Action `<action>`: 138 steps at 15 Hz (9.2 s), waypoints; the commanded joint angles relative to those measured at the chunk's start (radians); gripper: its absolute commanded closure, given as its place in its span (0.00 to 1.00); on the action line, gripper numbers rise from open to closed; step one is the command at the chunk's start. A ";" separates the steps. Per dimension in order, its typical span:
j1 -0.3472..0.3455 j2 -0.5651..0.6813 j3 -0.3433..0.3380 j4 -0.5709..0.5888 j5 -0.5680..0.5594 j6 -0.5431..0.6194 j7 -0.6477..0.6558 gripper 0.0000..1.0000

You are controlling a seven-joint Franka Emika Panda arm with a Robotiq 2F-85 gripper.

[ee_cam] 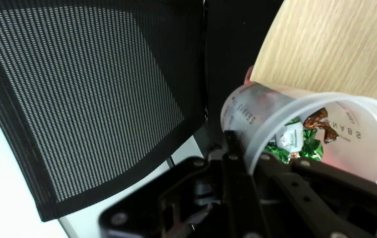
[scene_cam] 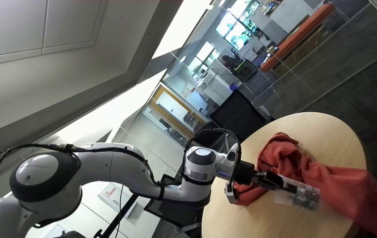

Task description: Pick the green cup and pour its contents on the white plate

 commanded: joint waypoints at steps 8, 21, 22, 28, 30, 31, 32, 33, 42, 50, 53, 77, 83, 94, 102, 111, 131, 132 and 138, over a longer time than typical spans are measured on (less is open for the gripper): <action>0.003 0.053 0.002 0.053 -0.090 -0.023 0.161 0.99; 0.020 0.169 0.114 0.232 -0.472 -0.448 0.592 0.99; 0.013 0.181 0.133 0.250 -0.492 -0.504 0.596 0.99; -0.057 0.268 0.258 0.362 -0.583 -0.752 0.555 0.99; -0.073 0.302 0.287 0.400 -0.610 -0.810 0.544 0.99; -0.078 0.323 0.300 0.425 -0.620 -0.837 0.537 0.99; -0.083 0.339 0.311 0.445 -0.630 -0.860 0.529 0.99; -0.083 0.355 0.317 0.465 -0.640 -0.881 0.521 0.99; -0.079 0.453 0.342 0.590 -0.706 -1.039 0.402 0.99; -0.074 0.522 0.341 0.668 -0.753 -1.107 0.285 0.99; -0.071 0.542 0.338 0.694 -0.766 -1.130 0.242 0.99; -0.207 0.363 0.508 0.597 -0.752 -0.925 0.174 0.99; -0.351 0.138 0.594 0.358 -0.724 -0.646 0.204 0.99; -0.509 -0.241 0.589 -0.123 -0.568 0.107 0.148 0.99; -0.668 -0.280 0.760 -0.383 -0.442 0.484 -0.100 0.99; -0.585 -0.133 0.775 -0.310 0.107 0.364 -0.683 0.99; -0.305 -0.173 0.521 -0.227 0.415 0.263 -0.877 0.19; -0.326 -0.208 0.547 -0.260 0.428 0.267 -0.897 0.10; -0.342 -0.355 0.585 -0.380 0.470 0.260 -0.913 0.00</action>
